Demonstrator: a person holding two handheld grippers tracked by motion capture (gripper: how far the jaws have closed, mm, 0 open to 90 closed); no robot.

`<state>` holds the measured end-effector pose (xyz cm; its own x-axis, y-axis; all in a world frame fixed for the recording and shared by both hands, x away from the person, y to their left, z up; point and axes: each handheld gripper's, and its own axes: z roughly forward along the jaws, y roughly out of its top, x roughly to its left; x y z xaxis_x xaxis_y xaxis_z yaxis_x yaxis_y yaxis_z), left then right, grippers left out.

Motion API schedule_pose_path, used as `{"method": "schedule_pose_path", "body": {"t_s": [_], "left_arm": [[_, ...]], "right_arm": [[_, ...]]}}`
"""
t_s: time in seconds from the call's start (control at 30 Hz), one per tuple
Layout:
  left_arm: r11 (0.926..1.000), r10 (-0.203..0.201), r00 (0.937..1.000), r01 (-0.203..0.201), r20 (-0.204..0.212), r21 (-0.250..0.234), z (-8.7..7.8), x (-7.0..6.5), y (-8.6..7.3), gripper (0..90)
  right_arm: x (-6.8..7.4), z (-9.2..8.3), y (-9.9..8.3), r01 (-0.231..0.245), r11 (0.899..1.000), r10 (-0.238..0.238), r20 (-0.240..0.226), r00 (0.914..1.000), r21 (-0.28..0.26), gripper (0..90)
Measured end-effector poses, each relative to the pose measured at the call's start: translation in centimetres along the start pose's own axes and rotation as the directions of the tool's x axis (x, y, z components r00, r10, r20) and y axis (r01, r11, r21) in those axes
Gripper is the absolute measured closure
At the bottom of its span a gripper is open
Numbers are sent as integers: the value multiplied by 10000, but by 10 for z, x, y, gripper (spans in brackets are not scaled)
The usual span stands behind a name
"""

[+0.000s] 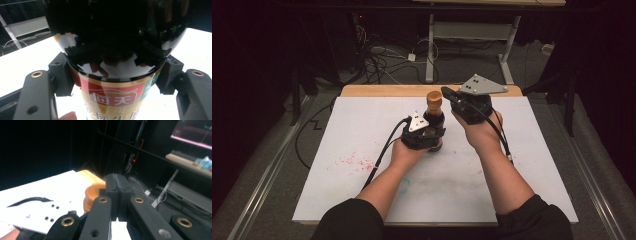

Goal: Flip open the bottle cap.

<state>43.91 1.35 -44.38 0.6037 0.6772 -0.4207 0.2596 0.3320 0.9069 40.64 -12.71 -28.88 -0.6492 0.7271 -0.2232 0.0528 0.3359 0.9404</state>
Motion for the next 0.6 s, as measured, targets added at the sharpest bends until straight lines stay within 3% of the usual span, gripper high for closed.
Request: {"method": "schedule_pose_path", "body": {"t_s": [0.13,0.6], "left_arm": [[10000,-15,10000,15,54,-14,0,1,0,288],[10000,-78,10000,79,56,-53,-1,1,0,287]], "right_arm": [[-6,1,-17,-159,9990,158,35,9999,423,900],[-1,6,-29,66,9950,-42,-242,9997,1000,900]]}}
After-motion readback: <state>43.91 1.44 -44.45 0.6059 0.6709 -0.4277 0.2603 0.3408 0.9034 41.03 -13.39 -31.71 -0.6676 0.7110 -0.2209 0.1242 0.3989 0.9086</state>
